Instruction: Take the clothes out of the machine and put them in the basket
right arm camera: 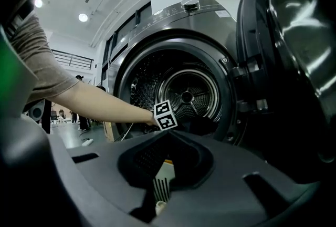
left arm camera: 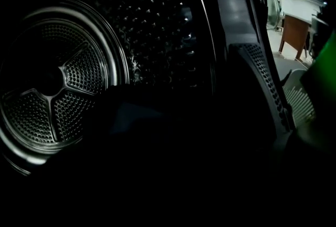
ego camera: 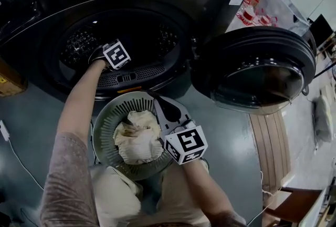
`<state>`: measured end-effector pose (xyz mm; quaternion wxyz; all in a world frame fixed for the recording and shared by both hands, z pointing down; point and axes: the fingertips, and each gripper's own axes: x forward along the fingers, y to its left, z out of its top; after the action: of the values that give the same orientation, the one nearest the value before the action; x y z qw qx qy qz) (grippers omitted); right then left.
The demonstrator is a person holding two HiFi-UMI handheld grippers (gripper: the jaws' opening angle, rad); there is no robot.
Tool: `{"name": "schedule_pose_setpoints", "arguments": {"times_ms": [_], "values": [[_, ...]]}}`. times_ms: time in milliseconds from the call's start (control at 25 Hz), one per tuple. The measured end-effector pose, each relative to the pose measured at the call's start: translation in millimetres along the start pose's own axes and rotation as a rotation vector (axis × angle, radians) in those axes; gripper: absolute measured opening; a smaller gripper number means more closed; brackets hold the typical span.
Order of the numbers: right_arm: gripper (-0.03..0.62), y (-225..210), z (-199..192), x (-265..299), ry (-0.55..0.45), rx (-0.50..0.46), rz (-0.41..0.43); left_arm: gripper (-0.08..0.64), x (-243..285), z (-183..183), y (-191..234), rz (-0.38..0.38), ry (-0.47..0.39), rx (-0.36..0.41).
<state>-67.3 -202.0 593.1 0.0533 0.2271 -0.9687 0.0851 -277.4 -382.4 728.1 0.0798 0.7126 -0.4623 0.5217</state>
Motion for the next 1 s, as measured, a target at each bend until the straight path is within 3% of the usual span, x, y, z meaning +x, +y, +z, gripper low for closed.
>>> {"name": "schedule_pose_setpoints", "arguments": {"times_ms": [200,360,680,1000], "values": [[-0.005,-6.3,-4.6,1.5,0.011,0.001,-0.021,0.156,-1.4,-0.9,16.3,0.088,-0.004,0.002],[-0.005,-6.5,-8.2,3.0,0.025,-0.013,-0.024,0.044,-8.5,-1.3,17.2,0.111,-0.022,0.000],[-0.005,-14.9,-9.6,-4.4,0.018,0.010,-0.028,0.023,-74.1,13.1,-0.7,0.108,-0.126,-0.061],[-0.005,-24.1,-12.8,-7.7,0.007,0.047,-0.027,0.020,-163.5,31.5,-75.9,0.001,-0.226,-0.065]]}}
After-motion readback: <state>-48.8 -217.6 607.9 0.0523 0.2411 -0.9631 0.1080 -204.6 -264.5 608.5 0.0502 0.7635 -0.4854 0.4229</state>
